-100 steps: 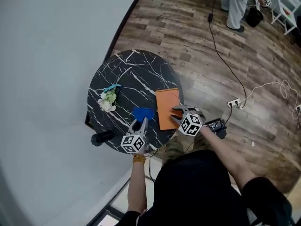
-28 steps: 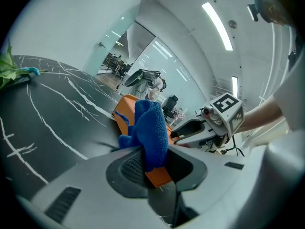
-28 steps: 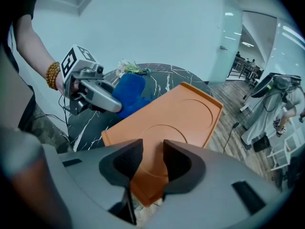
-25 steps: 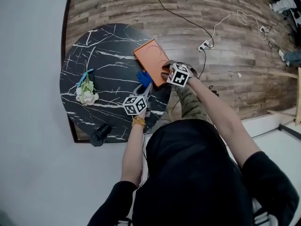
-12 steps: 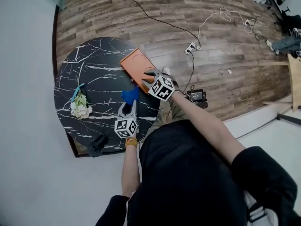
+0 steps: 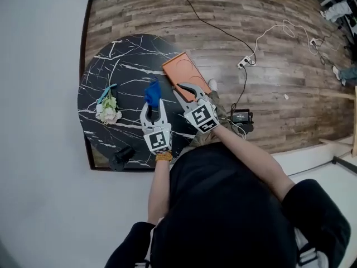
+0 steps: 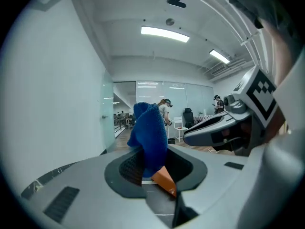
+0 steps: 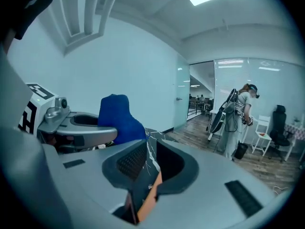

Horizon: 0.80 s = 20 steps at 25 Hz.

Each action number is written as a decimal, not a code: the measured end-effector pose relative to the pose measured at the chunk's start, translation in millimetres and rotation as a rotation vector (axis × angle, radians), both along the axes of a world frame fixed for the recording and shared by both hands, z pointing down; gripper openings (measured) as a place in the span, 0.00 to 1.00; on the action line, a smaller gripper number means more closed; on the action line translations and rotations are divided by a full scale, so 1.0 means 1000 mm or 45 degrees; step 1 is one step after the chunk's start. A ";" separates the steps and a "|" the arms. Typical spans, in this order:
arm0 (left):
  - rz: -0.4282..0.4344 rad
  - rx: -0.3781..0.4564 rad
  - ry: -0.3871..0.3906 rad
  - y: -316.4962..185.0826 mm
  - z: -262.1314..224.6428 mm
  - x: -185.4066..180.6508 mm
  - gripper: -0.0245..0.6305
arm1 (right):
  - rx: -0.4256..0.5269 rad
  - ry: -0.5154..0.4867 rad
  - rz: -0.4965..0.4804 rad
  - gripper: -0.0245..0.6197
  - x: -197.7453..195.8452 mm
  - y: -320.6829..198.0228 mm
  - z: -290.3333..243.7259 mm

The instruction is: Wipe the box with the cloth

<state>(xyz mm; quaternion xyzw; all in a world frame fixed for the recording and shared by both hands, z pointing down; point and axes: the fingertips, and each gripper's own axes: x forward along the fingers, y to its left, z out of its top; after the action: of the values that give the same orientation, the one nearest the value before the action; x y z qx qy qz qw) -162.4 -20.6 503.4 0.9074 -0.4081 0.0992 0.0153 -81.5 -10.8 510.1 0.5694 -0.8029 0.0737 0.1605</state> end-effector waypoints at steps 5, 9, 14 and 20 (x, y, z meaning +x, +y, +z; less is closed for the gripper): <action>-0.054 -0.011 -0.016 -0.001 0.003 0.002 0.19 | 0.012 0.066 0.008 0.07 0.000 0.001 -0.006; -0.100 -0.022 -0.018 0.003 0.006 -0.003 0.19 | -0.025 0.095 0.003 0.06 -0.003 0.007 0.001; -0.101 -0.023 -0.019 0.007 0.007 -0.001 0.19 | -0.025 0.104 -0.028 0.06 -0.009 0.008 0.005; -0.103 -0.037 -0.031 0.009 0.010 0.000 0.19 | -0.039 0.115 -0.044 0.06 -0.010 0.010 0.006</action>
<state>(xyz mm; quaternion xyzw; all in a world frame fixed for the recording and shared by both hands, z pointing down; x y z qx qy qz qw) -162.2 -11.8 513.2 0.8886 -0.4430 0.1155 0.0276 -91.4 -0.7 516.1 0.5557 -0.8032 0.0575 0.2067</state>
